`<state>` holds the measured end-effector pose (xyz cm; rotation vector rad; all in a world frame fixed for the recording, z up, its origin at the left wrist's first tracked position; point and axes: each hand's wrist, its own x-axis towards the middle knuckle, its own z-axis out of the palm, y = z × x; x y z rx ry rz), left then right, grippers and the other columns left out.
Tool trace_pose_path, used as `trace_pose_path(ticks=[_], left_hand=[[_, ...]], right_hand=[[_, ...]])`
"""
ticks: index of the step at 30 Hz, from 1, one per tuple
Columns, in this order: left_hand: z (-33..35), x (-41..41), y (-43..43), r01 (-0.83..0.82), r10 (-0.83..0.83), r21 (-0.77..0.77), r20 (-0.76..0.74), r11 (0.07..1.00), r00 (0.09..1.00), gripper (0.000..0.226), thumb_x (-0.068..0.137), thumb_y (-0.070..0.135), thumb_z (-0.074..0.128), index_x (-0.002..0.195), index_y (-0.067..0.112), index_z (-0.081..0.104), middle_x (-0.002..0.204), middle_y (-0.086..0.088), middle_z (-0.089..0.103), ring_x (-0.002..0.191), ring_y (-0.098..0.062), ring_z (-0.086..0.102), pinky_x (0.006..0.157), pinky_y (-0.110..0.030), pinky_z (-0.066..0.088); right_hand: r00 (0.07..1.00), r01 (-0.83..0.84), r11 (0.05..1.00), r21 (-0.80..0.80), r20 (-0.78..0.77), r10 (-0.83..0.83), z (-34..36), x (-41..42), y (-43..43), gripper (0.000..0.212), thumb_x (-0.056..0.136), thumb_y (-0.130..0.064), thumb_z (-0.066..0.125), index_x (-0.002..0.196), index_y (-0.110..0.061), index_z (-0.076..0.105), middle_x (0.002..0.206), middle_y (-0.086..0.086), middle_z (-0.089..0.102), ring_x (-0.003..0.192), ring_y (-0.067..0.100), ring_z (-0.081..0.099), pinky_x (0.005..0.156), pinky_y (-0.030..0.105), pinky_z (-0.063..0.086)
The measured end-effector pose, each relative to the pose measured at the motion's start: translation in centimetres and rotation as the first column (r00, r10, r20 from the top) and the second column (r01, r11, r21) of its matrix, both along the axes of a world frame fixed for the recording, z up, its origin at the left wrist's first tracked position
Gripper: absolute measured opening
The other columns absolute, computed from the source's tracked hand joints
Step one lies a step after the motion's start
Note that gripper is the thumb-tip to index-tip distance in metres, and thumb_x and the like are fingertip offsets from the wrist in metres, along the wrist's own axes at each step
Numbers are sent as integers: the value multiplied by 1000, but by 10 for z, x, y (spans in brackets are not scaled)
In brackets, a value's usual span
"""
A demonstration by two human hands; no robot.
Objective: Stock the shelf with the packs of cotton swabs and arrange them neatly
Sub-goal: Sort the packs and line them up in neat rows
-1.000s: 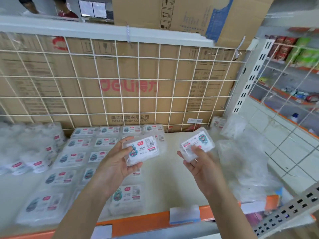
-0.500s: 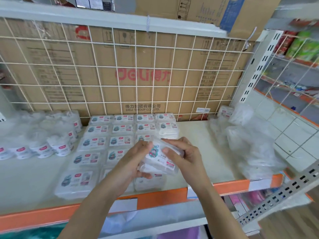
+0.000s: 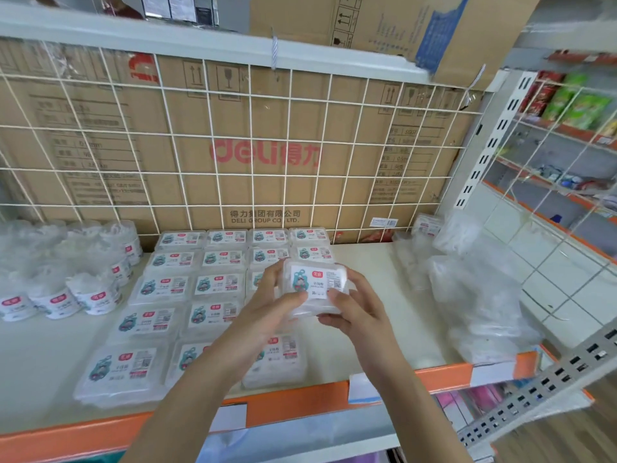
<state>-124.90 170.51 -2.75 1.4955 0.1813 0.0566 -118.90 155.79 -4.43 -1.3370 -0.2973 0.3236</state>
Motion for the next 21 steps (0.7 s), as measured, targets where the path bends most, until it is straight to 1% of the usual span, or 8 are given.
trace_pose_path(ticks=[3, 5, 6, 8, 10, 13, 18, 21], left_hand=[[-8, 15, 3, -165, 137, 377, 100, 911, 985, 37, 95, 30, 52, 130, 37, 40, 132, 17, 39, 130, -7, 36, 90, -7, 33], [-16, 24, 9, -173, 124, 671, 121, 721, 985, 42, 95, 46, 42, 134, 31, 43, 144, 11, 32, 139, -8, 21, 105, -17, 18], [-21, 30, 12, -101, 87, 791, 60, 604, 994, 59, 88, 59, 31, 138, 30, 40, 150, 8, 29, 141, -10, 15, 110, -24, 11], [-28, 41, 16, 39, 63, 927, -67, 373, 996, 86, 70, 68, 6, 145, 33, 28, 157, 6, 17, 145, -14, 2, 115, -32, -1], [-35, 52, 18, 84, 84, 969, -106, 234, 991, 95, 64, 69, -6, 149, 34, 17, 159, 7, 5, 146, -15, -6, 115, -35, -8], [-46, 63, 19, 105, 94, 985, -118, 140, 989, 106, 56, 74, -19, 150, 33, 7, 159, 5, -7, 144, -13, -15, 114, -36, -10], [-58, 66, 20, 117, 99, 983, -132, 145, 986, 121, 43, 79, -40, 150, 35, -2, 157, 9, -11, 130, -1, -25, 113, -32, -12], [-59, 65, 20, 108, 101, 984, -123, 141, 987, 118, 47, 81, -36, 149, 36, 0, 158, 10, -9, 131, -1, -24, 114, -33, -11]], right_hand=[[988, 133, 989, -71, -66, -138, -8, 27, -8, 36, 76, -22, 70, 110, -25, 59, 92, 13, 68, 71, 21, 66, 62, 25, 53], [984, 168, 966, -198, -32, -178, -19, 46, -12, 31, 85, -17, 67, 112, -27, 56, 93, 8, 66, 70, 20, 64, 59, 22, 52], [984, 169, 950, -264, -13, -179, -26, 54, -13, 33, 87, -17, 65, 116, -28, 54, 93, 4, 65, 72, 20, 63, 59, 21, 51], [988, 146, 919, -367, 8, -154, -39, 67, -10, 41, 86, -21, 65, 123, -30, 49, 95, 1, 63, 71, 18, 62, 63, 26, 52], [994, 113, 901, -418, 35, -108, -48, 75, -4, 47, 84, -29, 67, 125, -33, 45, 94, 1, 62, 65, 16, 60, 68, 32, 53], [995, 96, 883, -460, 65, -75, -59, 85, 8, 63, 71, -50, 57, 129, -31, 41, 97, 1, 63, 78, 15, 62, 77, 32, 50], [984, 118, 855, -505, 173, -34, -80, 91, 15, 64, 72, -64, 51, 130, -39, 43, 123, -8, 57, 116, 15, 53, 99, 44, 44], [965, 71, 881, -468, 255, 58, -78, 84, 7, 79, 68, -64, 65, 137, -46, 32, 133, -17, 45, 123, 2, 44, 102, 31, 42]])
